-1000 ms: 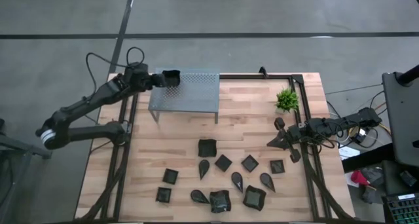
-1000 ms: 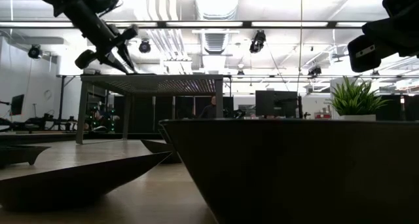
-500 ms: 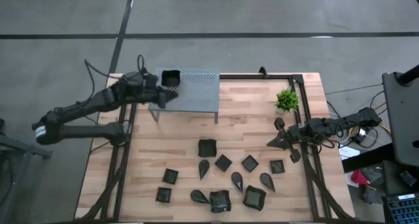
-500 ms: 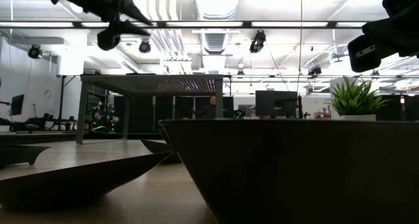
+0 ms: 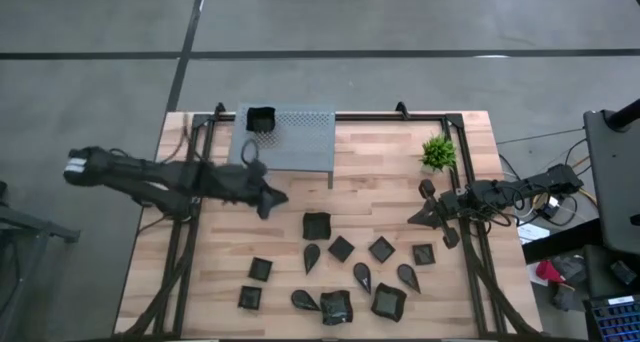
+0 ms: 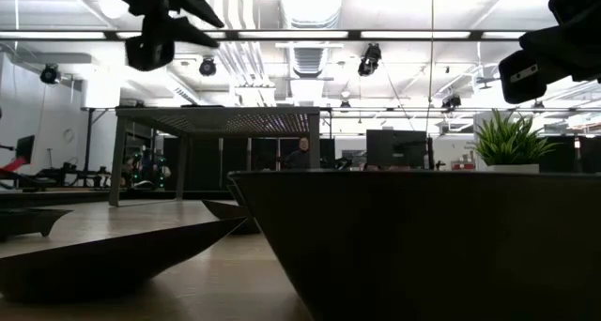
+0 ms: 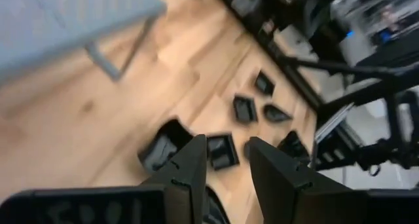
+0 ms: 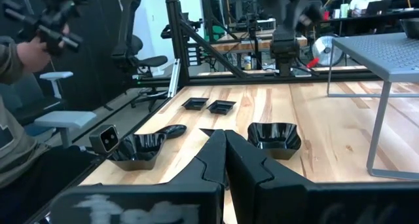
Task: Pick & Place Mini shaped plates
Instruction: Stack the black distorted square plate on top of the black distorted square plate on the shelf
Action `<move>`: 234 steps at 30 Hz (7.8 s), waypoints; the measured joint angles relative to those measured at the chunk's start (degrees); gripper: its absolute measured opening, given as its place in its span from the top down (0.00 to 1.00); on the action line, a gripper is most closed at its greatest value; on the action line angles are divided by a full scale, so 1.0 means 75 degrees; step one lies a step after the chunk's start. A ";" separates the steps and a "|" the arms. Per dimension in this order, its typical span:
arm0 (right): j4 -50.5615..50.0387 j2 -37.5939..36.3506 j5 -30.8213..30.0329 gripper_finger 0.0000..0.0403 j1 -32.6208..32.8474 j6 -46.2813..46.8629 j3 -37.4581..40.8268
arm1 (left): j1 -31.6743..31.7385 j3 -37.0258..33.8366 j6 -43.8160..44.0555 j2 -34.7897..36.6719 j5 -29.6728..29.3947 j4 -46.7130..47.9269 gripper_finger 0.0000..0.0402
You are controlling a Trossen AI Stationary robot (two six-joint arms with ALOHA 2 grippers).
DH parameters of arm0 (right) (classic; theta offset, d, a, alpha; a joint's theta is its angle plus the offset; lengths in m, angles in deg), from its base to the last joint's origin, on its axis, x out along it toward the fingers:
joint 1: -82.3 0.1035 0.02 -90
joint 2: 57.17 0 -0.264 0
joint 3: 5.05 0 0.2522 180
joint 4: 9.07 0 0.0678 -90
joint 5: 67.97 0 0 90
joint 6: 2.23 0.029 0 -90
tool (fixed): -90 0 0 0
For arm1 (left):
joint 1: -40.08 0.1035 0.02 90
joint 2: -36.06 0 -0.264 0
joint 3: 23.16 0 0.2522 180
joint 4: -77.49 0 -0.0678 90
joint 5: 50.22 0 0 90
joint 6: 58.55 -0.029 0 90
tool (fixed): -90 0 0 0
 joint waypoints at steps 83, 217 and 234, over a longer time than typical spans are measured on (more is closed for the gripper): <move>0.0000 0.0003 0.0000 0.98 0.0003 0.0000 0.0001 | -0.0585 0.0000 -0.0387 -0.3604 -0.1522 -0.1800 1.00; 0.0000 0.0000 0.0000 0.98 0.0003 0.0000 0.0001 | 0.1514 0.0621 -0.3510 0.0159 0.2010 -0.1986 0.72; 0.0000 0.0000 0.0000 0.98 0.0000 0.0000 0.0001 | -0.0850 0.0458 -0.3451 -0.2324 0.1986 -0.3672 0.73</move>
